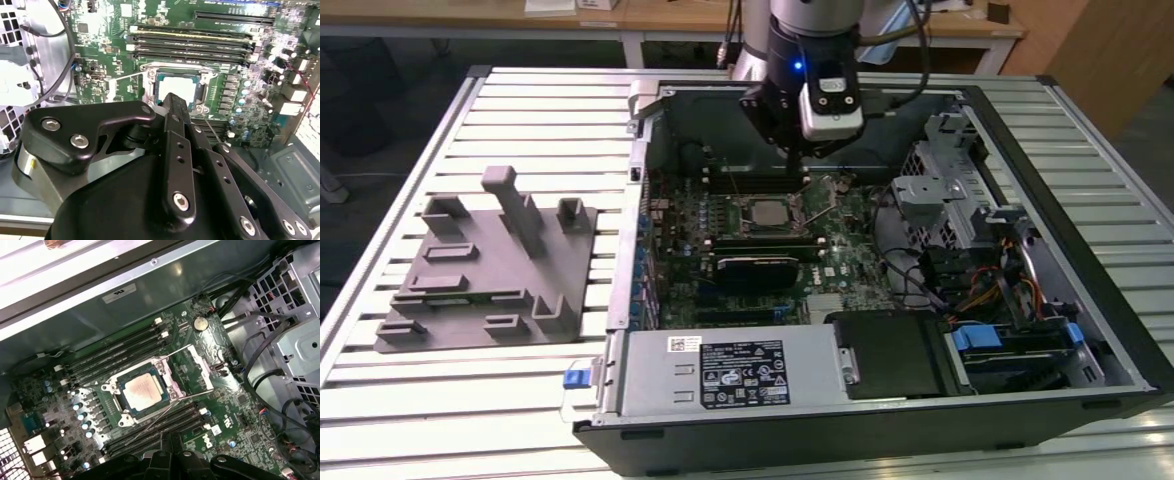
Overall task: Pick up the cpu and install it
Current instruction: 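Close the cpu cover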
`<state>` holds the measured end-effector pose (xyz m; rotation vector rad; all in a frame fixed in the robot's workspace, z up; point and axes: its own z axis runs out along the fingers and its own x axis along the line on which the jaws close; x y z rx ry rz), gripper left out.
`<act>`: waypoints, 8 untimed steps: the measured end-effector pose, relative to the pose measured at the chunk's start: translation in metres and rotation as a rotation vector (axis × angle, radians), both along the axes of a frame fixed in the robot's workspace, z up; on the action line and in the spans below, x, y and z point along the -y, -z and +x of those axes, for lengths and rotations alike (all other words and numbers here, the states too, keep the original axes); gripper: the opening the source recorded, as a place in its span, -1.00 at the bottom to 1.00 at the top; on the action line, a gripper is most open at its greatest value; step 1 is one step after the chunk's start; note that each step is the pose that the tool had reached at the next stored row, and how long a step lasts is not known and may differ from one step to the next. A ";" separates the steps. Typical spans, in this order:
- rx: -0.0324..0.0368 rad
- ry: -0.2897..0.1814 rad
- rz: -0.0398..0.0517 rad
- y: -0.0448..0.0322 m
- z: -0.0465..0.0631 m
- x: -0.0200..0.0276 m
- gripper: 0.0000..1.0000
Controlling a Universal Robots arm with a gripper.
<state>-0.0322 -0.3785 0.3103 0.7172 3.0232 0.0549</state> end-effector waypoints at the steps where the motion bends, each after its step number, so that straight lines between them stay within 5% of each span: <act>1: 0.0000 0.000 0.0000 0.0003 0.001 -0.0001 -0.79; 8: 0.0000 0.020 -0.0007 0.0017 0.004 -0.0019 -0.79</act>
